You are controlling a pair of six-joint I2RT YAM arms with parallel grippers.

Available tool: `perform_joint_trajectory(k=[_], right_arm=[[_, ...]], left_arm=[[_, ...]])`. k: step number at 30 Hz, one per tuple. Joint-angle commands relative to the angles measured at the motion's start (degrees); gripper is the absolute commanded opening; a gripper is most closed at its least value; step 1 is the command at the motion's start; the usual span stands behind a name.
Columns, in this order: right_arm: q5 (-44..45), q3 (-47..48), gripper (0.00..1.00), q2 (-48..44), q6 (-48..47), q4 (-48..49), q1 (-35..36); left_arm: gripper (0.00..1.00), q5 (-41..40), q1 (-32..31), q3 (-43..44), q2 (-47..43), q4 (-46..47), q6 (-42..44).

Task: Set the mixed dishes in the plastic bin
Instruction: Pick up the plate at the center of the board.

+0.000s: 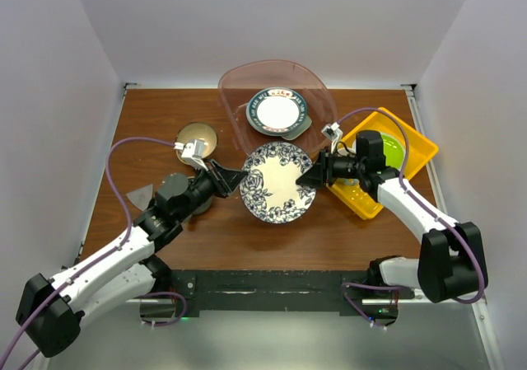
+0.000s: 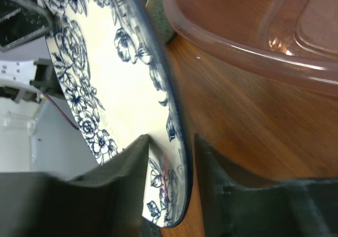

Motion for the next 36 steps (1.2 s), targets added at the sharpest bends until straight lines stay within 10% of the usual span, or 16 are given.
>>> perform_joint_trajectory(k=[1,6,15,23,36], right_arm=[[-4.3,-0.1,0.24,0.5,-0.5,3.9,0.4],[-6.6,-0.2,0.0,0.1,-1.3,5.1,0.5],[-8.8,1.2,0.0,-1.0,-2.2,4.4,-0.2],[-9.6,2.6,0.0,-1.3,-0.3,4.4,-2.4],[-8.4,7.0,0.0,-0.2,-1.3,-1.5,-3.3]], left_arm=[[0.0,1.7,0.8,4.0,-1.2,14.8,-4.6],[0.0,3.2,1.3,3.5,-0.6,15.8,-5.3],[0.0,4.0,1.7,2.6,-0.8,14.1,-5.3],[0.69,3.0,1.8,2.4,-3.2,6.3,-2.4],[0.92,-9.4,1.9,9.4,-10.5,-18.1,11.5]])
